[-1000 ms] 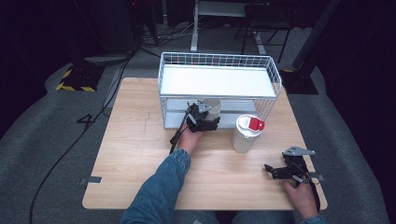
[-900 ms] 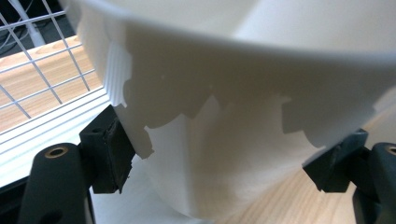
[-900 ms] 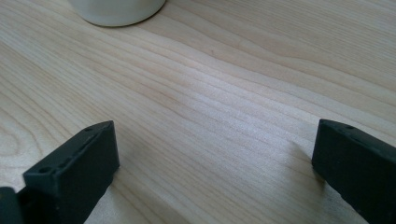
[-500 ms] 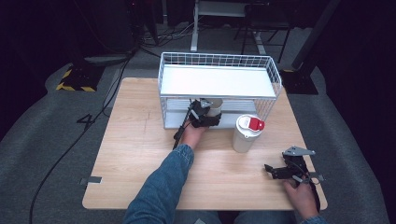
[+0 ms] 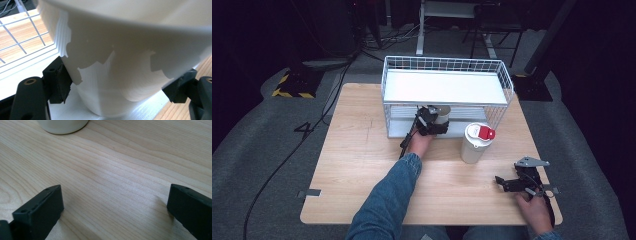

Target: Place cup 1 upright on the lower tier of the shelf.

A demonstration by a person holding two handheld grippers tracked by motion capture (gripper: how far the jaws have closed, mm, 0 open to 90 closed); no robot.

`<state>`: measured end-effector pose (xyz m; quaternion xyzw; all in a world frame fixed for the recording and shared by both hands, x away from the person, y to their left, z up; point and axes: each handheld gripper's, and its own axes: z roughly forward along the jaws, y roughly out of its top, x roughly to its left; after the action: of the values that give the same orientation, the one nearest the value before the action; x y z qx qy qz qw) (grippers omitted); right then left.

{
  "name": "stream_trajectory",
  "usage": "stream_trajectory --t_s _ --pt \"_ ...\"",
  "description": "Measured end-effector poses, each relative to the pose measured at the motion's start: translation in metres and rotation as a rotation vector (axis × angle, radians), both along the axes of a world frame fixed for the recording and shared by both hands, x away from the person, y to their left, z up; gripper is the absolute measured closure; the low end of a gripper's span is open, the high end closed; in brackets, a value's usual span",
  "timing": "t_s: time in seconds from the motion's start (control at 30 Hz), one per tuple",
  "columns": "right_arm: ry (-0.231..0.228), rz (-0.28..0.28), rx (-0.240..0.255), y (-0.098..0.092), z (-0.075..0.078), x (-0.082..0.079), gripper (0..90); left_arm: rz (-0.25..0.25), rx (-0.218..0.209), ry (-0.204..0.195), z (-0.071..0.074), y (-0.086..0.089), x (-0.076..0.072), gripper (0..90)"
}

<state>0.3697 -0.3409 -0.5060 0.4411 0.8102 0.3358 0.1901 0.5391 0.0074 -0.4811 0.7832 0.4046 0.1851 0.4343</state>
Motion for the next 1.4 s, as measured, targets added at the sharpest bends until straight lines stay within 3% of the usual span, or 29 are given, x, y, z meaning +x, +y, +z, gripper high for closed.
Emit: stream_trajectory --t_s 0.37,0.47,0.6,0.77,1.0,1.17,1.23,1.4 --pt "0.0 0.0 0.0 0.0 0.0 0.0 0.6 0.015 -0.018 0.018 -0.001 0.0 0.001 22.0" --pt "0.0 0.0 0.0 0.0 0.0 0.0 0.6 0.009 0.002 0.026 -0.002 0.001 0.002 19.2" --pt "0.0 0.0 0.0 0.0 0.0 0.0 0.6 0.013 -0.012 0.043 -0.003 0.002 0.002 15.5" --pt "0.0 0.0 0.0 0.0 0.0 0.0 0.6 0.02 -0.031 0.034 0.0 0.003 0.0 14.8" --pt "0.0 0.0 0.0 0.0 0.0 0.0 0.6 0.01 -0.064 0.023 0.005 0.012 -0.015 8.4" --pt "0.0 0.0 0.0 0.0 0.0 0.0 0.6 -0.022 -0.075 0.015 0.009 0.014 -0.025 8.4" --pt "0.0 0.0 0.0 0.0 0.0 0.0 0.7 -0.013 -0.083 0.023 0.012 0.013 -0.031 7.5" --pt "0.001 0.0 0.001 0.0 0.0 0.0 0.7 -0.035 -0.083 -0.013 0.023 0.018 -0.048 7.8"
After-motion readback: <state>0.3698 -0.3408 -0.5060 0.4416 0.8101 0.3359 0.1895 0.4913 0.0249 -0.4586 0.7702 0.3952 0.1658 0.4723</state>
